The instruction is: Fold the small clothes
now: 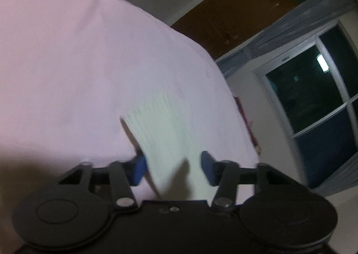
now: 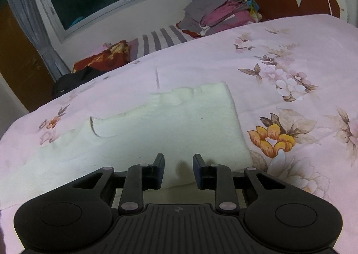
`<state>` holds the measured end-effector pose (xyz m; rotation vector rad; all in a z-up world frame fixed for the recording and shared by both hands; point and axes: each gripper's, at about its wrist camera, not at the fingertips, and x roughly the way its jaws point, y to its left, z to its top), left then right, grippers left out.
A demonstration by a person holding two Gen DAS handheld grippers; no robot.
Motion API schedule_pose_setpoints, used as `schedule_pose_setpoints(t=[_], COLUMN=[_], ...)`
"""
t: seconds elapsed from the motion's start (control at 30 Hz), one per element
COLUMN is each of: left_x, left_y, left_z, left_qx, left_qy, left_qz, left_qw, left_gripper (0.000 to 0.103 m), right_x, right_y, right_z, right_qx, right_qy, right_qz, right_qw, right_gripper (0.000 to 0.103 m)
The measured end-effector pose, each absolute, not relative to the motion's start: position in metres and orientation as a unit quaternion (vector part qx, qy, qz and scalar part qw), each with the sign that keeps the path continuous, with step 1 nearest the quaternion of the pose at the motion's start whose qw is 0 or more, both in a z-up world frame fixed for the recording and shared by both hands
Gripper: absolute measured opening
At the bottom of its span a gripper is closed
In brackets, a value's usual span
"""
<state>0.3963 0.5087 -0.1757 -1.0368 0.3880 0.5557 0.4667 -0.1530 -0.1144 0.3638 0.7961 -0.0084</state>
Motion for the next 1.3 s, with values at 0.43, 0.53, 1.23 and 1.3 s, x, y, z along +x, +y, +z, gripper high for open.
schedule_pose_setpoints(t=[0.43,0.53,1.23,1.3], left_x=[0.481,0.508,0.447,0.433], left_y=[0.366,0.291,0.116,0.152], left_z=[-0.107,-0.107,-0.131,-0.131], left_qx=[-0.280,-0.240,-0.048,-0.052], left_qy=[0.248,0.286,0.350,0.351], left_qz=[0.071,0.005,-0.084,-0.031], left_qw=[0.925,0.927,0.932,0.934], left_gripper=[0.003,0.003,0.071,0.071], right_x=[0.458,0.456,0.456,0.467], right_y=[-0.162,-0.166,-0.178,-0.164], right_z=[-0.114,-0.114,-0.106,-0.115], right_qx=[0.193,0.205,0.290,0.307], right_qy=[0.380,0.377,0.352,0.366], right_qz=[-0.013,-0.015,0.065,0.096], right_qw=[0.904,0.903,0.887,0.873], right_gripper=[0.028,0.028,0.067,0.067])
